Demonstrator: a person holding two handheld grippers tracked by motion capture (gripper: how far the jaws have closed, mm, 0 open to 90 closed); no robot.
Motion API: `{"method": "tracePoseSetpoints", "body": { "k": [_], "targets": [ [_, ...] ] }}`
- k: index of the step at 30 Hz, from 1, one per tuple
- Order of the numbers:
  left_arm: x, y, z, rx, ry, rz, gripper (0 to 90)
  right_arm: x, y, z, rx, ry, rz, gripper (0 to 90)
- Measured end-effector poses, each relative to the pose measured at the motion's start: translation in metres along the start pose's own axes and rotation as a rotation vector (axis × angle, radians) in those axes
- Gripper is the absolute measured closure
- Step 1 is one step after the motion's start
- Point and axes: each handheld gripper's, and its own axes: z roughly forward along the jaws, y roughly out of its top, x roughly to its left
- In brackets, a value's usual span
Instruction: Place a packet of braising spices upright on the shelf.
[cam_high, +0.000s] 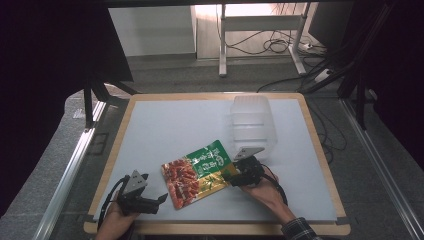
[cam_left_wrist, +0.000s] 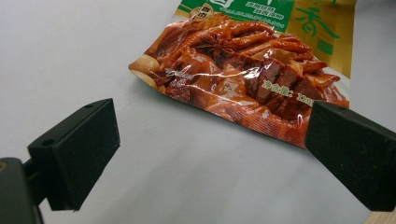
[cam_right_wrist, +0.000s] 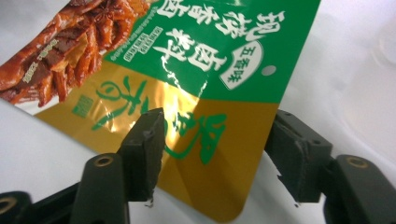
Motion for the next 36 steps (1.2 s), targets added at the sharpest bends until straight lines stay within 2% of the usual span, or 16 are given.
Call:
{"method": "tracePoseSetpoints", "body": {
  "k": [5,7,9,10,16,17,22,24,25,26,27,34,36],
  "targets": [
    [0.0,0.0,0.0,-0.001,0.001,0.001,3.3,0.004,0.008,0.007,0.013,0.026,-0.017,37.2],
    [0.0,0.0,0.0,0.0,0.002,0.003,3.3,0.005,0.014,0.009,0.006,0.013,-0.026,48.5],
    [-0.001,0.0,0.0,-0.001,0.002,0.003,3.3,0.004,0.015,0.01,0.003,0.014,-0.032,52.1],
    [-0.001,0.0,0.0,-0.001,0.003,0.004,3.3,0.004,0.019,0.013,0.016,0.002,-0.037,58.1],
    [-0.001,0.0,0.0,0.001,0.004,0.005,3.2,0.002,0.027,0.021,0.037,-0.034,-0.046,62.0],
    [-0.001,0.0,0.0,0.001,0.005,0.006,3.3,0.001,0.031,0.023,0.046,-0.041,-0.047,65.8],
    [-0.001,0.0,0.0,0.0,0.004,0.005,3.3,0.0,0.037,0.027,0.063,-0.053,-0.05,71.7],
    [-0.001,0.0,0.0,-0.001,0.005,0.003,3.2,-0.001,0.04,0.028,0.079,-0.043,-0.052,79.5],
    [0.0,0.0,0.0,-0.001,0.005,0.003,3.2,-0.001,0.04,0.028,0.079,-0.043,-0.052,79.5],
    [0.0,0.0,0.0,-0.001,0.005,0.002,3.2,-0.001,0.042,0.026,0.08,-0.028,-0.056,86.3],
    [0.0,0.0,0.0,-0.001,0.006,0.001,3.2,-0.001,0.043,0.025,0.075,-0.017,-0.046,88.6],
    [0.001,0.0,-0.001,-0.008,0.004,-0.018,2.3,0.002,0.052,0.015,0.045,-0.002,-0.052,89.0],
    [0.002,-0.001,-0.001,-0.011,0.004,-0.023,1.9,0.004,0.059,0.006,0.012,0.015,-0.053,89.0]
  ]
}}
